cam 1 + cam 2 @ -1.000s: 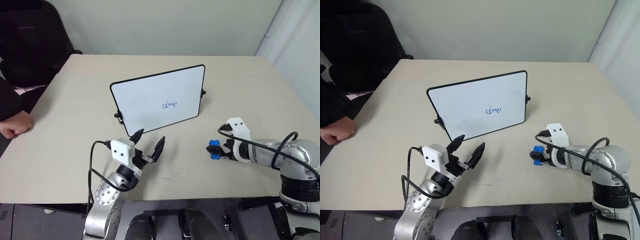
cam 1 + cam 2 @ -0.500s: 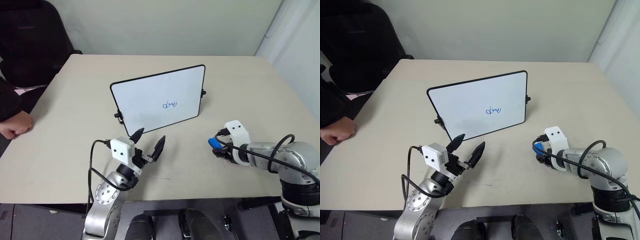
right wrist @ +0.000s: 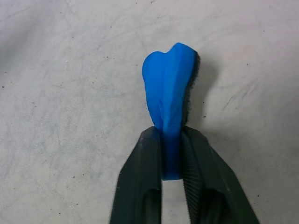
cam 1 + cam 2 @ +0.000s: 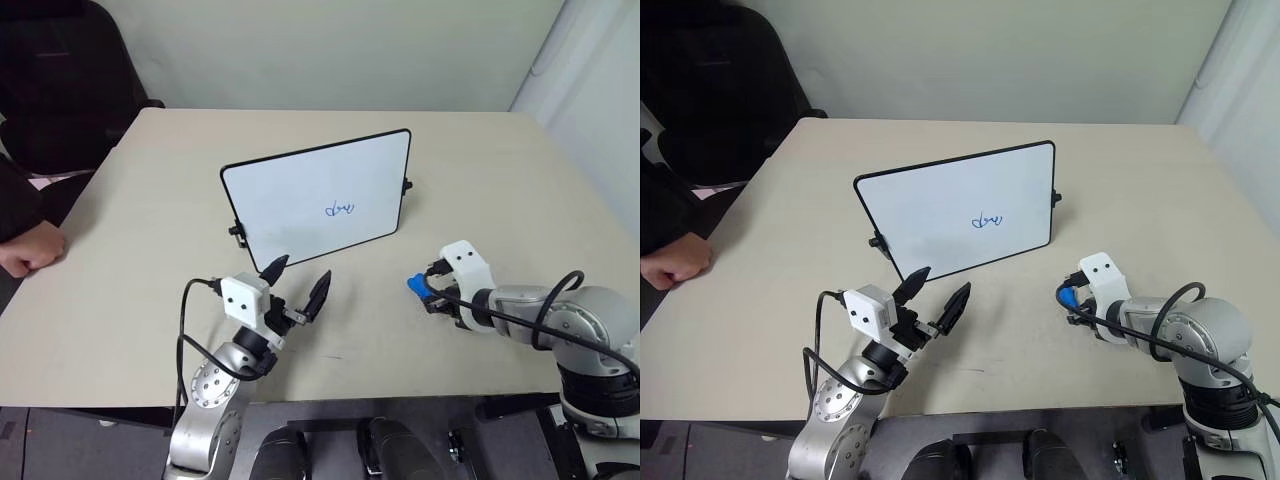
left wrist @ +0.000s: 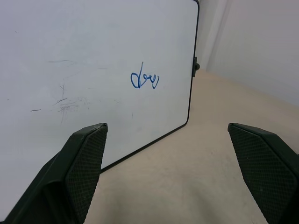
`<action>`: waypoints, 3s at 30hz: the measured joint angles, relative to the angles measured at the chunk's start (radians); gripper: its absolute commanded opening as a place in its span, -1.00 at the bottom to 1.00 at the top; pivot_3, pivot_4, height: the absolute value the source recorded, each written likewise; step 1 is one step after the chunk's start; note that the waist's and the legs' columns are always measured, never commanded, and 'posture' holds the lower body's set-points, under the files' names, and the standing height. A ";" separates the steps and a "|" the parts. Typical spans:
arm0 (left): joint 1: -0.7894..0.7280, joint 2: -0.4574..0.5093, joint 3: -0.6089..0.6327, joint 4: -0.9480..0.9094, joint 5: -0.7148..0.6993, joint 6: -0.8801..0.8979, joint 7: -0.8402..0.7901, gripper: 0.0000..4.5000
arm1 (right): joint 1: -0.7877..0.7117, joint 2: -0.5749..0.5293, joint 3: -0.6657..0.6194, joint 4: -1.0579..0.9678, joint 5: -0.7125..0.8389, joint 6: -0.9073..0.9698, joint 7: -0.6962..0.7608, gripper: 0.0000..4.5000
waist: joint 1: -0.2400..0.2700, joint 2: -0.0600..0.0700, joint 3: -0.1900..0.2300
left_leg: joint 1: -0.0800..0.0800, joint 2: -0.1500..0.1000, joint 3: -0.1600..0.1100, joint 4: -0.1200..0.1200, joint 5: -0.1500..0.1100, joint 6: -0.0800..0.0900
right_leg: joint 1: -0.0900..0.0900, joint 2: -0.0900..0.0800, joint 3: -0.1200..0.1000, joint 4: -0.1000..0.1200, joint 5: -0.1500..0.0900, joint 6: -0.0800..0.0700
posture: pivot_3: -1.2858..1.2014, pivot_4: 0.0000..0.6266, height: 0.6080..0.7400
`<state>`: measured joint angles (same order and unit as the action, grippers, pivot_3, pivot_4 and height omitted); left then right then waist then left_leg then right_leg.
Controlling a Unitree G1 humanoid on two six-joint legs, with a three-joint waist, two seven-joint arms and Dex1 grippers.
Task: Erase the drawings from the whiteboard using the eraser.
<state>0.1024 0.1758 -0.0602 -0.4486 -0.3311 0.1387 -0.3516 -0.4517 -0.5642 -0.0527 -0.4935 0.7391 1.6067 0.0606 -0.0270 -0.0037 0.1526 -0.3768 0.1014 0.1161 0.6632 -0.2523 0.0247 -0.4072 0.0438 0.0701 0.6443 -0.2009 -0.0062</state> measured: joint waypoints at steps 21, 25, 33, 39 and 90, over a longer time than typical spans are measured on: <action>0.001 0.000 -0.002 0.001 0.006 0.000 -0.011 1.00 | 0.033 -0.075 0.133 -0.016 -0.158 -0.158 0.108 -0.92 | 0.000 0.000 0.000 | 0.000 0.000 0.000 0.002 0.001 0.000 | 0.001 0.000 0.001 0.000 0.002 0.003 | 0.03 -0.52 0.93; 0.001 0.000 -0.001 0.001 0.006 0.000 -0.011 1.00 | 0.033 -0.072 0.133 -0.014 -0.172 -0.162 0.125 -0.94 | 0.000 0.000 0.000 | 0.000 0.000 0.000 0.002 0.001 0.000 | 0.000 0.000 0.001 0.000 0.002 0.003 | 0.03 -0.52 0.93; 0.006 -0.001 0.004 0.000 0.006 0.000 -0.008 1.00 | 0.034 -0.019 0.096 -0.004 -0.186 -0.233 0.161 -0.95 | -0.001 0.000 0.000 | -0.001 0.000 0.000 0.002 0.001 0.000 | -0.001 0.000 0.002 0.000 0.002 0.002 | 0.03 -0.52 0.93; 0.013 -0.001 0.027 0.000 0.000 0.000 0.007 1.00 | -0.034 0.103 -0.028 -0.004 -0.160 -0.423 0.208 -0.95 | -0.003 0.000 0.000 | -0.001 0.000 0.000 0.001 0.001 0.001 | -0.002 0.001 0.003 0.000 0.002 0.002 | 0.03 -0.52 0.93; 0.017 0.022 0.097 -0.022 -0.038 0.002 0.008 1.00 | -0.284 0.486 0.092 0.661 -0.419 -0.829 0.214 -0.95 | -0.008 0.000 0.000 | -0.005 0.003 0.000 0.005 0.007 0.004 | -0.014 0.000 0.006 0.002 0.020 -0.013 | 0.03 -0.52 0.93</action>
<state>0.1190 0.1977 0.0368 -0.4704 -0.3689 0.1403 -0.3433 -0.7360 -0.0778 0.0397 0.1673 0.3200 0.7776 0.2747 -0.0348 -0.0039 0.1525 -0.3823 0.1039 0.1163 0.6687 -0.2456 0.0283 -0.4213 0.0437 0.0762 0.6459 -0.1804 -0.0189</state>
